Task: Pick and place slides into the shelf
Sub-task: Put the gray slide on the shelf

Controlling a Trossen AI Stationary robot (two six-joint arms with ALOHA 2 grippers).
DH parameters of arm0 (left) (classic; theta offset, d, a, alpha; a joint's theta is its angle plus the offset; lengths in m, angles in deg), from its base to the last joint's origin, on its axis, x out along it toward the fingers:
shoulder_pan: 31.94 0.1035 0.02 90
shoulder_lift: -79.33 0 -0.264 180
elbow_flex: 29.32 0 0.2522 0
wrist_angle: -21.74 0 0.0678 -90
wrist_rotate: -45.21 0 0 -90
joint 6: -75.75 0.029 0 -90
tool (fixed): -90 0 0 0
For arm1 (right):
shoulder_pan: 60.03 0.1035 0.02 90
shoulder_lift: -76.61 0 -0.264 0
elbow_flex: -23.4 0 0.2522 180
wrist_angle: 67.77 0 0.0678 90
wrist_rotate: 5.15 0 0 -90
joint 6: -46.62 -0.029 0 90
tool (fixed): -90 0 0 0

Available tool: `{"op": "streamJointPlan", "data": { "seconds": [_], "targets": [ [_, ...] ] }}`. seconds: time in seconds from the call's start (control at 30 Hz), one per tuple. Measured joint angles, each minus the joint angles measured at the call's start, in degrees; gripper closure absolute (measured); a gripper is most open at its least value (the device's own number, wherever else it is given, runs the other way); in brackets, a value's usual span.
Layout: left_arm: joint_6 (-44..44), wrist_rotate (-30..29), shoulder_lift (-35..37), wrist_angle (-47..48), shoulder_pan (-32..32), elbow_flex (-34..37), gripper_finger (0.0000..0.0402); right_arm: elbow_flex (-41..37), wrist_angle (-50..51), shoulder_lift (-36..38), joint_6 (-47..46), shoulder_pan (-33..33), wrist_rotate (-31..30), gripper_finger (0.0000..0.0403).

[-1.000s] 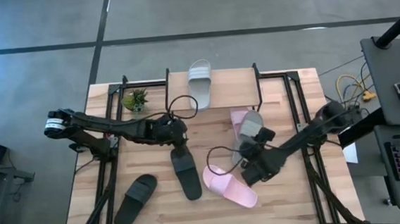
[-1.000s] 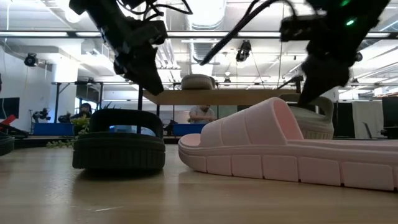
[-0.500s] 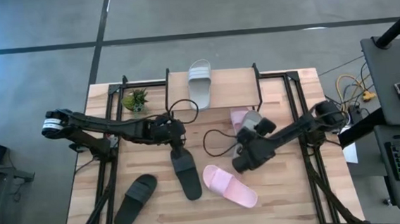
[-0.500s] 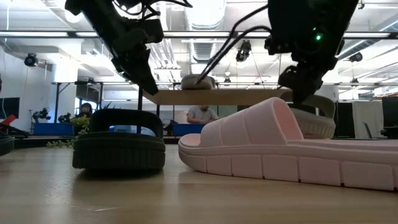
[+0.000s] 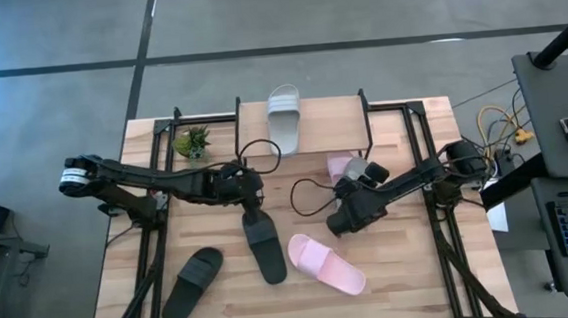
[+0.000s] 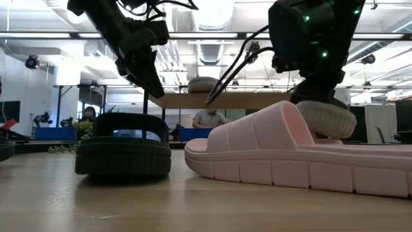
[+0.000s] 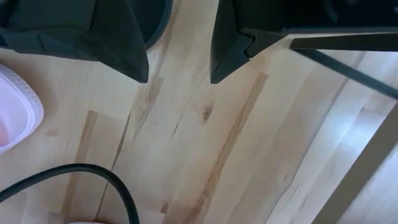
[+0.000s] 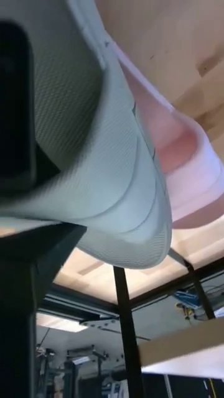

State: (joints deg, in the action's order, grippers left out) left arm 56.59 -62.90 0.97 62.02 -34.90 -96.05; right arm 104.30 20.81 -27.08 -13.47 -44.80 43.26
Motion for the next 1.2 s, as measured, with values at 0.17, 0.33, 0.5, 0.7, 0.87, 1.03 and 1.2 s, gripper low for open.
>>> {"op": "streamJointPlan", "data": {
  "seconds": [0.17,0.33,0.5,0.7,0.87,1.03,1.2],
  "targets": [
    [-1.28,-0.38,0.00,-0.05,0.00,0.00,0.0244,1.54,-0.17,2.25,-1.25,2.42,1.45,0.0388],
    [-3.08,-0.46,0.04,-0.13,0.00,0.00,0.0244,5.80,1.12,8.03,-1.79,6.58,1.46,0.0389],
    [-3.21,-0.59,0.04,-0.46,0.00,-0.26,0.0244,13.36,7.41,12.28,-1.52,10.66,-2.64,0.0389],
    [-6.59,-0.79,0.65,-0.50,0.07,-0.83,0.0244,22.09,11.10,13.05,10.94,7.18,-16.59,0.0389],
    [-10.50,-1.26,3.17,-0.57,0.39,-2.74,0.0244,23.47,7.81,13.17,24.30,-4.88,-16.79,0.0390],
    [-10.51,-4.21,8.80,-0.49,0.39,-4.15,0.0244,23.47,-5.45,13.24,46.25,-17.99,-4.51,0.0390],
    [-10.54,-6.62,16.14,1.91,0.39,-3.98,0.0244,23.73,-16.91,11.59,62.68,-26.72,-0.65,0.0390]
  ]
}}
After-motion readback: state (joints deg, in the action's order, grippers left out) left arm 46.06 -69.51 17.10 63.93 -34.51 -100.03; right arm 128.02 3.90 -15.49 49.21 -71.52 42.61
